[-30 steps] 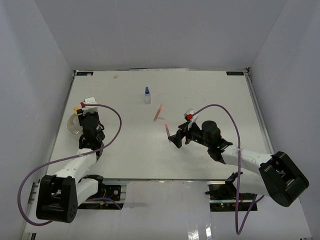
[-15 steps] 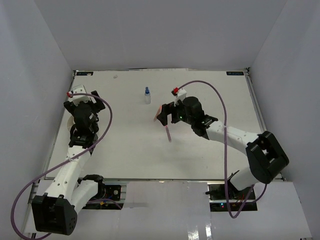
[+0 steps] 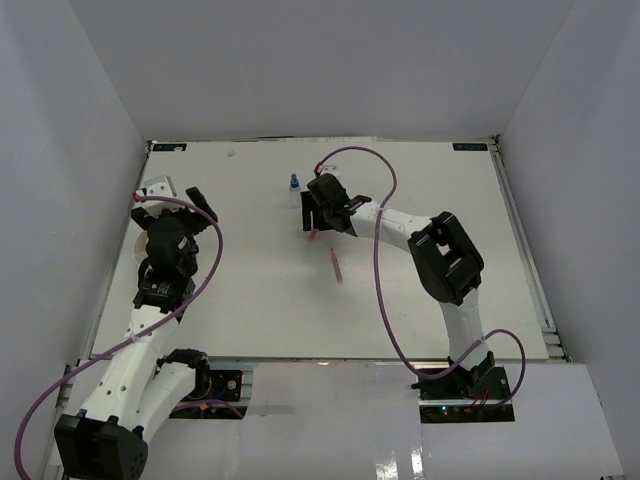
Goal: Sort the stationery into containers
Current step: Pick up the pen from the center of the board.
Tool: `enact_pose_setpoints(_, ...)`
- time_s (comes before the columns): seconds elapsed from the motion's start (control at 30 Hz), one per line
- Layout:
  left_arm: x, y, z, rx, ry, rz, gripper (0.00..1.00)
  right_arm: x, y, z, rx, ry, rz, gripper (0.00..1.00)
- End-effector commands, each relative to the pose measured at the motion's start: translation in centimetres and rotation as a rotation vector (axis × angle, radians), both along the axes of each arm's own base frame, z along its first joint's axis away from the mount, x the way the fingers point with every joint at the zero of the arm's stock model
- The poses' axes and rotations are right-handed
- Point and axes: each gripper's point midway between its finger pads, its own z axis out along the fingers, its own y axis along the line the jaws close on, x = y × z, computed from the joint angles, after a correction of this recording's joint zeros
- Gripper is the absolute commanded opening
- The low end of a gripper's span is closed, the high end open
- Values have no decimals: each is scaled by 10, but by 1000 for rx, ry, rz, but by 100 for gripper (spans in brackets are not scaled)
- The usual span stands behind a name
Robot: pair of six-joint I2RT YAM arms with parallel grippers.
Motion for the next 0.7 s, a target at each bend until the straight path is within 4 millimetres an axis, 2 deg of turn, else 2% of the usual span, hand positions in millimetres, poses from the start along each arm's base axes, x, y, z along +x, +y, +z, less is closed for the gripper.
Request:
enact_pose_setpoints(0.0,-5,-7,21,0,-49,-25,98,6,-3,-5,-48,13,-89,75)
enact_pose_setpoints(0.37,-6,-15,25,0,-61,-54,98,11,11,-39,-89,26,-78,65)
enact_pose_setpoints(0.57,-5,-16,24,2,-59,-60,98,0,14,-47,-121,26,-60,48)
enact_pose_setpoints(0.67,-5,-17,24,0,-59,-65,98,-6,15,-51,-137,30,-45,43)
